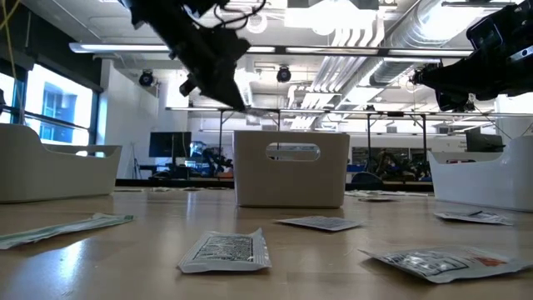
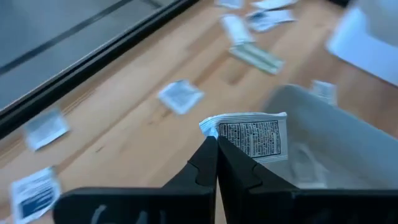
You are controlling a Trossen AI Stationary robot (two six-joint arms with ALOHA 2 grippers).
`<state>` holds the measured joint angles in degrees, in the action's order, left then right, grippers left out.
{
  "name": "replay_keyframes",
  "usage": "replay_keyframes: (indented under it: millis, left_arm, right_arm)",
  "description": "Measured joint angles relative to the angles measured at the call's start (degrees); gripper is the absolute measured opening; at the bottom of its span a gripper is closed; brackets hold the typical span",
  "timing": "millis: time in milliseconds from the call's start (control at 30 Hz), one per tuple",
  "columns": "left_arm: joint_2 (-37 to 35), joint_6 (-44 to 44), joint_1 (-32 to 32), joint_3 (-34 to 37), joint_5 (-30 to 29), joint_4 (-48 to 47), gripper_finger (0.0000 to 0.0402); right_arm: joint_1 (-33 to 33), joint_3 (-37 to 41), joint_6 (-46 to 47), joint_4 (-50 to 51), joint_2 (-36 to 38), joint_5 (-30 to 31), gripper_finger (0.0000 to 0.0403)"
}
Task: Pick & Place First Aid Supplies
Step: Put the ointment pack into the right gray bin
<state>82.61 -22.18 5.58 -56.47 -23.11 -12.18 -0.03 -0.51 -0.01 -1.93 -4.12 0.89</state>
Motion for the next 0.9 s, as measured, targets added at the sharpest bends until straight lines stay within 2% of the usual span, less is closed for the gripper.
replay_keyframes:
  millis: [233,400,633,900]
  left_arm:
    - [3.30,6.23,-7.71,-0.07,-0.38,9.29,0.0000]
    - [8.65,9.03,-9.50,-0.11,0.58,14.45,0.0000]
    - [14.19,14.49,-9.73,-1.82,8.80,14.08,0.0000]
    - [18.10,18.04,-10.10,-4.33,9.30,11.49,0.0000]
  right_arm:
    - [0.02,0.02,0.00,0.00,0.00,0.00,0.0012]
    - [0.02,0.02,0.00,0.00,-0.02,0.00,0.0012]
    - [0.02,0.00,0.00,0.00,-0.02,0.00,0.0012]
    - [0.00,0.00,0.00,0.00,-0.02,0.00,0.0012]
